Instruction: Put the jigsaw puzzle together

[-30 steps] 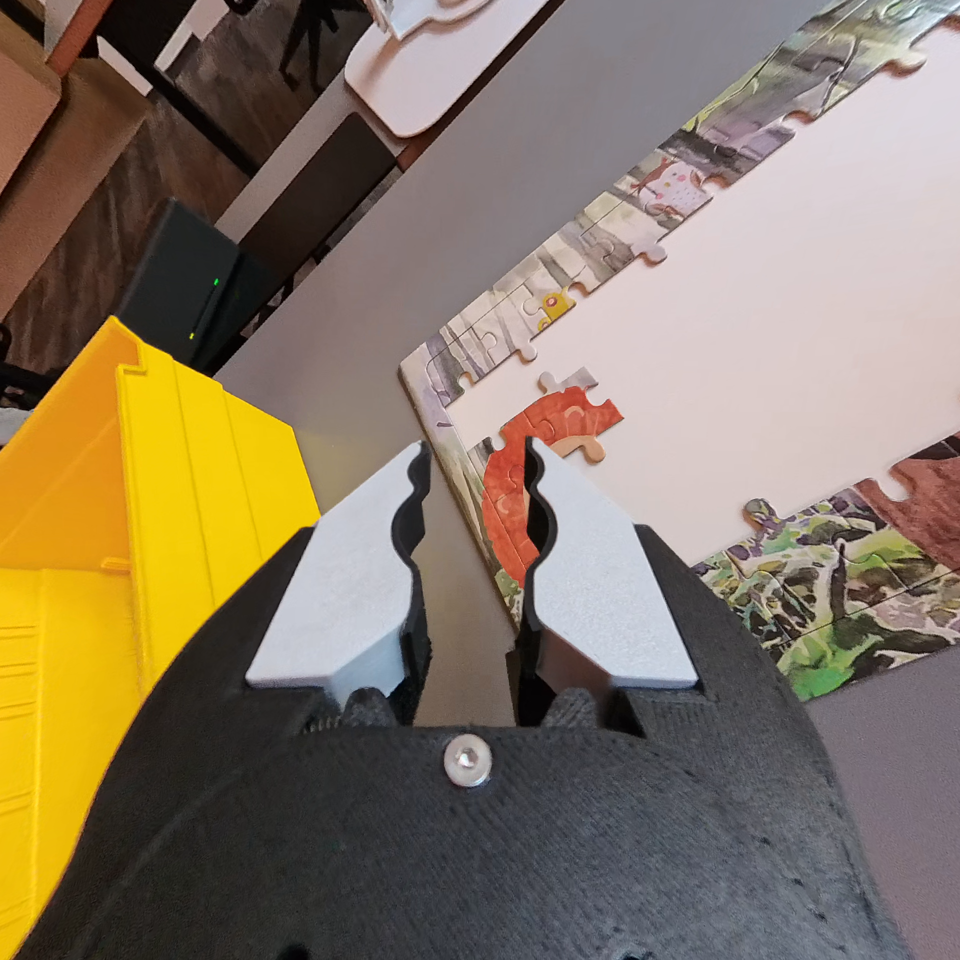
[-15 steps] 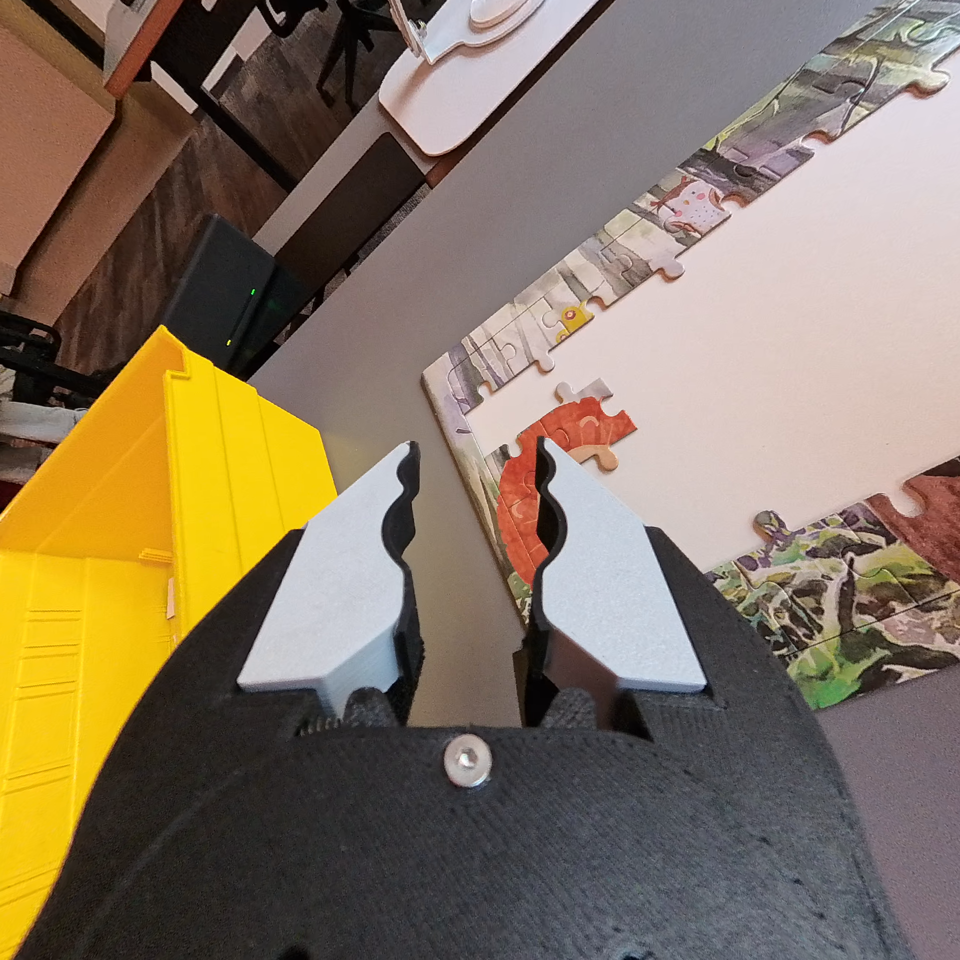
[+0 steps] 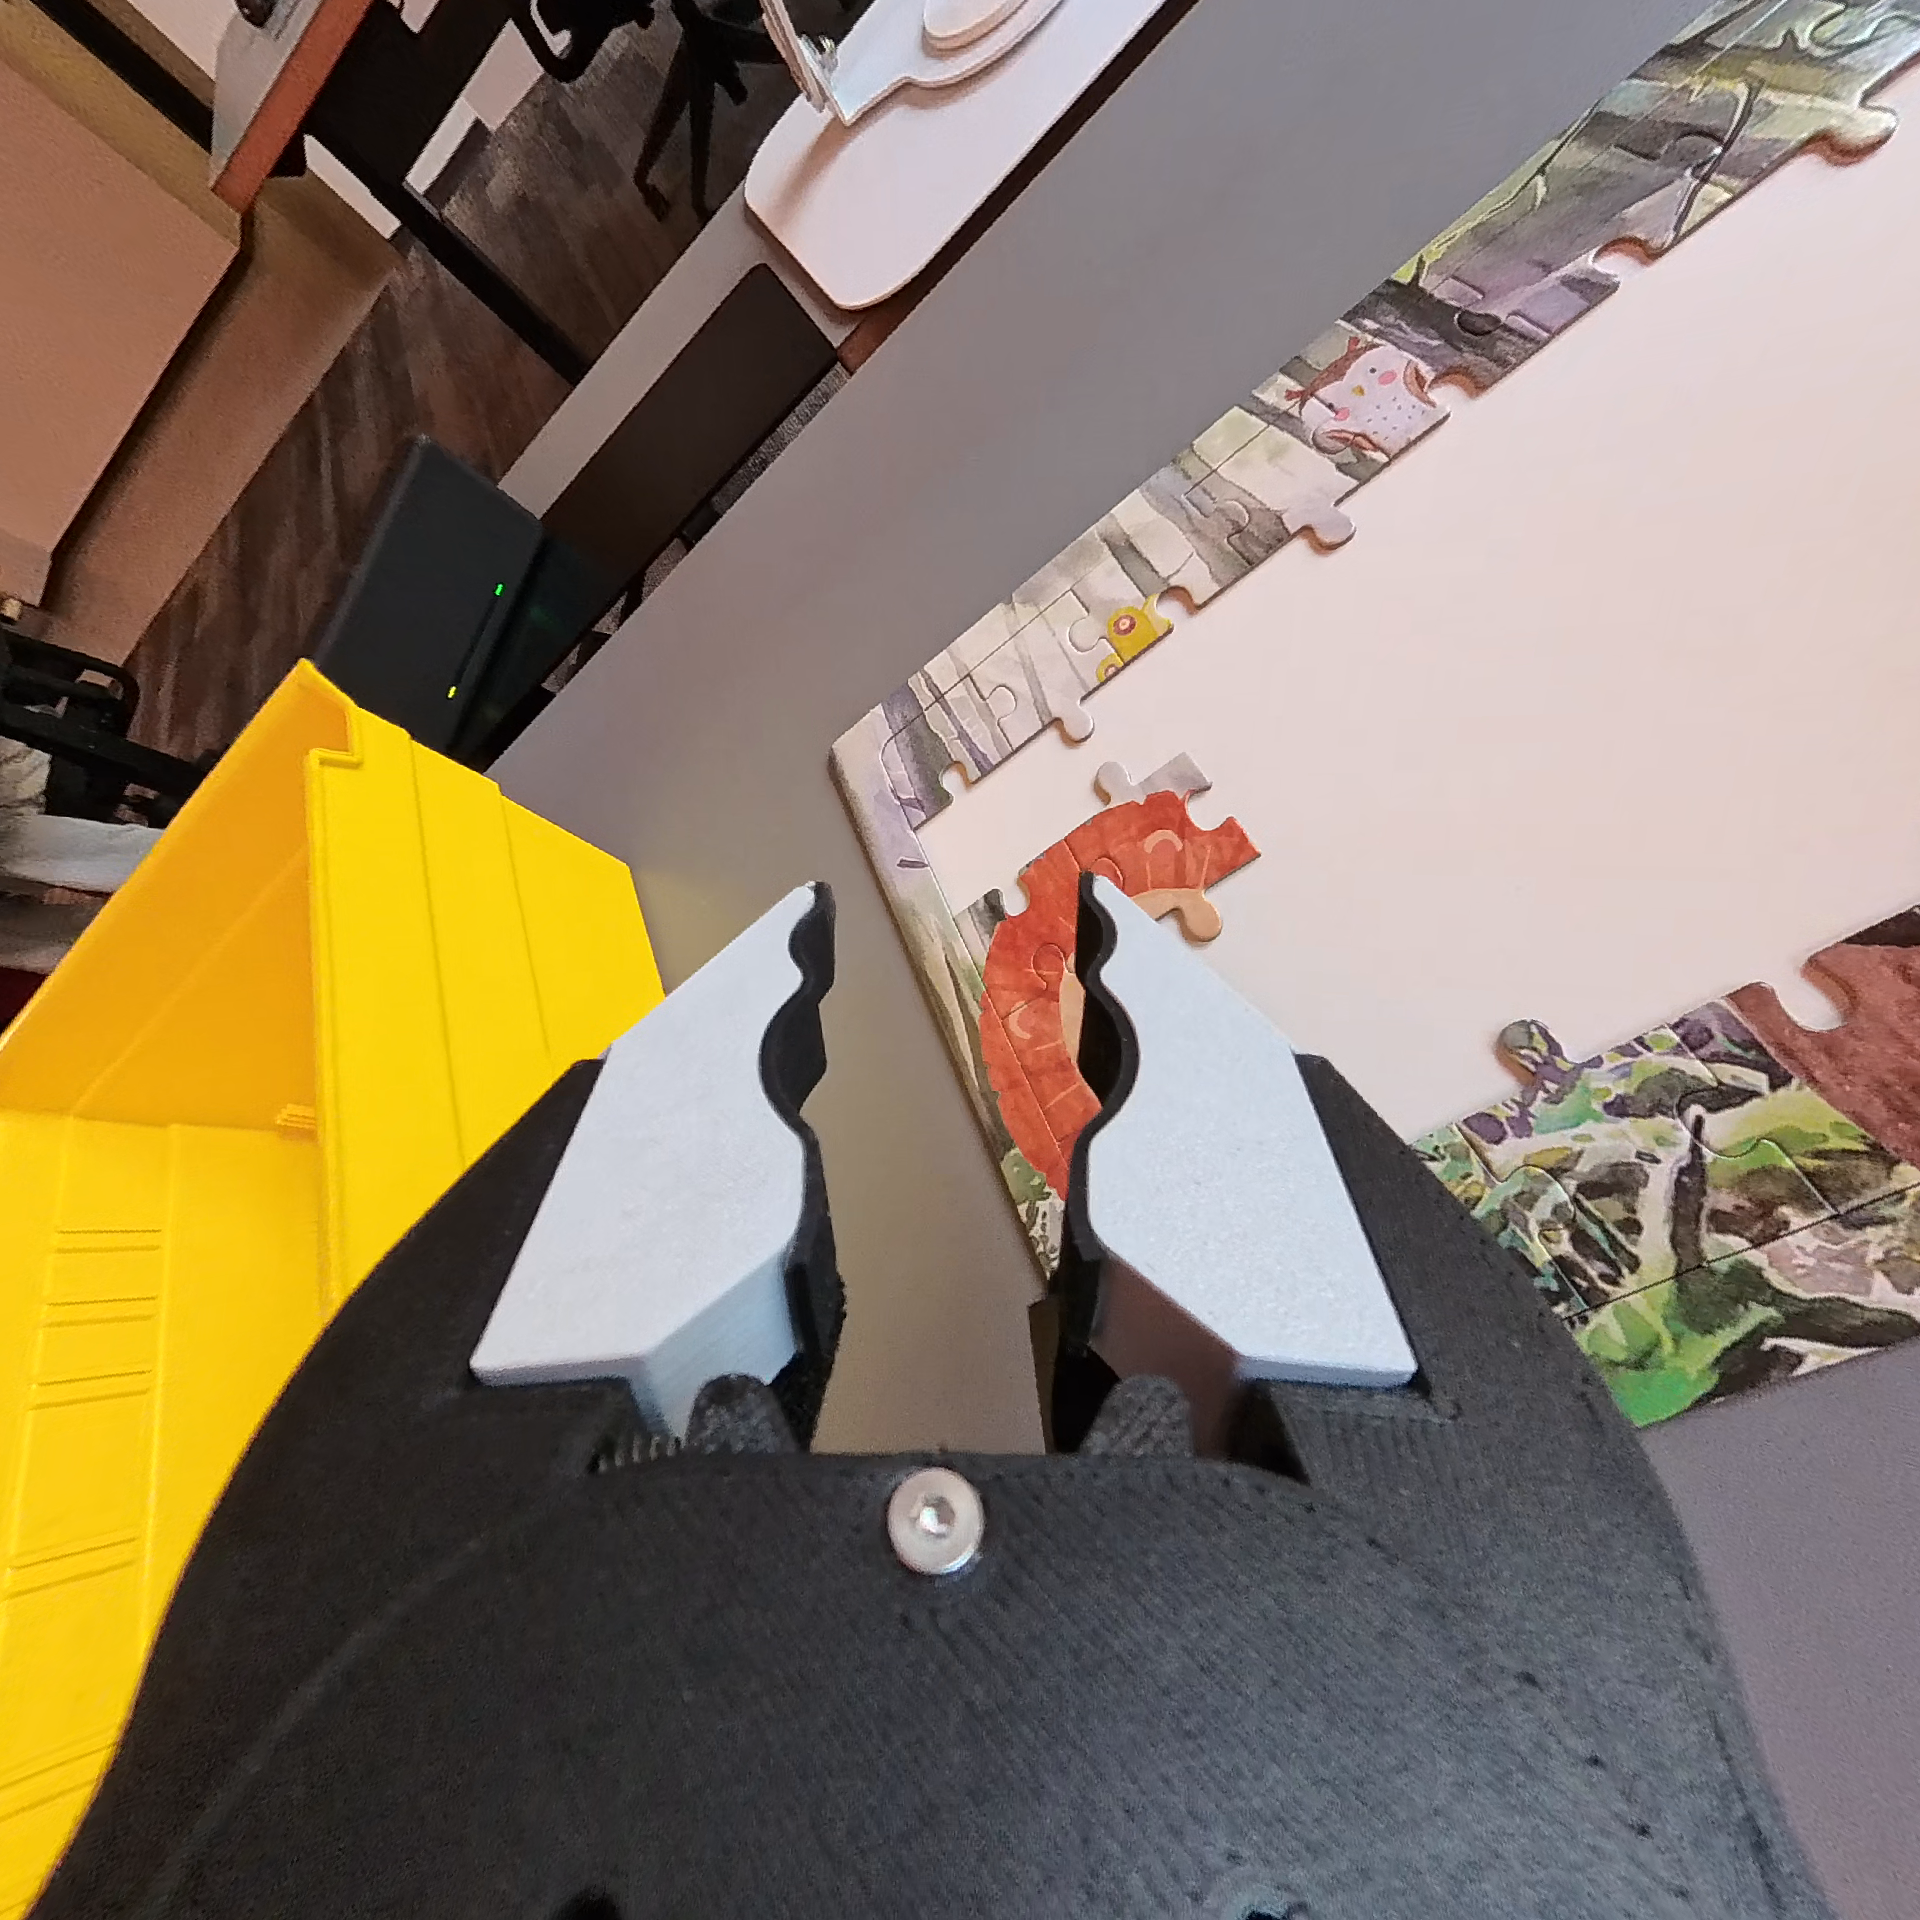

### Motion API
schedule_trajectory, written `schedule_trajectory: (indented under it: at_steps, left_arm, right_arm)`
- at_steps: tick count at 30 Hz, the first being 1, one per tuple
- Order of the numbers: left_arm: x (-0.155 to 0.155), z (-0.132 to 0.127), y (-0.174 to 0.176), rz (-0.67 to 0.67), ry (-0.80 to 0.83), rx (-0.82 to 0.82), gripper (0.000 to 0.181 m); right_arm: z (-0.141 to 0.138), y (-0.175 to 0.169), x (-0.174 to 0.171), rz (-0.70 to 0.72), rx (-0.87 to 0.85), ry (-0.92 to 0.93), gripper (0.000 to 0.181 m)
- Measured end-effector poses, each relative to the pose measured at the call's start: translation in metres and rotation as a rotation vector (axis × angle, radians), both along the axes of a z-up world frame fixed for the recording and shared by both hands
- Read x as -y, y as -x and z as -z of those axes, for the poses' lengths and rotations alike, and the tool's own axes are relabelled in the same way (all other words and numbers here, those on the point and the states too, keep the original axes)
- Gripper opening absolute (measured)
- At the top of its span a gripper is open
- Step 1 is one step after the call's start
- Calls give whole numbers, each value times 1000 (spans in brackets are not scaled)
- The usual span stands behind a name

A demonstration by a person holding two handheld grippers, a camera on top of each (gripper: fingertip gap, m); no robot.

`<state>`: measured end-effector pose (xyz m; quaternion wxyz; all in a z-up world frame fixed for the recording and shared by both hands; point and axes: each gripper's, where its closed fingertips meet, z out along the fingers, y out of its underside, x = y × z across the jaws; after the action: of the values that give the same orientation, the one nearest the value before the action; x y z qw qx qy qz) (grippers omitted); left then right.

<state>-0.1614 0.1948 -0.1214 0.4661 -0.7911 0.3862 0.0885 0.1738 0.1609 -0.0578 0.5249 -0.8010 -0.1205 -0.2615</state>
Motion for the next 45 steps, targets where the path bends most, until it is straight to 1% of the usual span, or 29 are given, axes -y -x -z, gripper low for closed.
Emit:
schedule_trajectory:
  at_steps: [12, 16, 18, 19, 20, 21, 22, 23, 25, 27, 29, 31, 35, 36, 37, 40, 45]
  left_arm:
    - [0, -1, 0, 2, 0, 2, 45]
    - [3, 2, -5, 31, 16, 4, 46]
    - [11, 7, -17, 87, 69, 47, 47]
    - [19, 11, -26, 127, 128, 101, 47]
    - [29, 14, -39, 185, 199, 162, 49]
    - [42, 15, -52, 268, 266, 209, 56]
    - [51, 14, -61, 332, 301, 226, 61]
    - [58, 12, -67, 384, 302, 224, 65]
    - [73, 8, -80, 500, 279, 219, 66]
    - [91, 8, -91, 605, 296, 215, 69]
    - [103, 14, -95, 672, 313, 175, 77]
    - [107, 20, -96, 709, 294, 122, 77]
    - [105, 31, -92, 719, 222, -4, 78]
    - [105, 30, -92, 723, 203, -13, 74]
    - [102, 29, -92, 715, 181, -28, 75]
    - [96, 27, -89, 698, 125, -65, 70]
    - [90, 27, -89, 664, 99, -71, 65]
  right_arm:
    - [8, 0, -2, -5, 7, 33, 85]
    - [13, 2, -3, -13, 9, 54, 86]
    - [16, 3, -4, -21, 5, 68, 86]
    - [17, 4, -4, -25, 0, 73, 86]
    - [18, 4, -4, -30, -8, 77, 86]
    - [19, 4, -4, -32, -17, 80, 87]
    - [20, 3, -5, -34, -25, 84, 87]
    - [21, 3, -5, -36, -32, 87, 87]
    - [22, 4, -5, -42, -45, 94, 87]
    - [24, 5, -5, -49, -57, 101, 87]
    - [25, 5, -5, -53, -62, 108, 87]
    - [26, 6, -5, -56, -69, 112, 87]
    - [27, 7, -6, -63, -85, 112, 87]
    - [28, 7, -6, -65, -87, 115, 87]
    - [29, 7, -6, -66, -88, 120, 87]
    - [33, 9, -7, -69, -88, 134, 87]
    - [37, 10, -8, -73, -87, 145, 87]
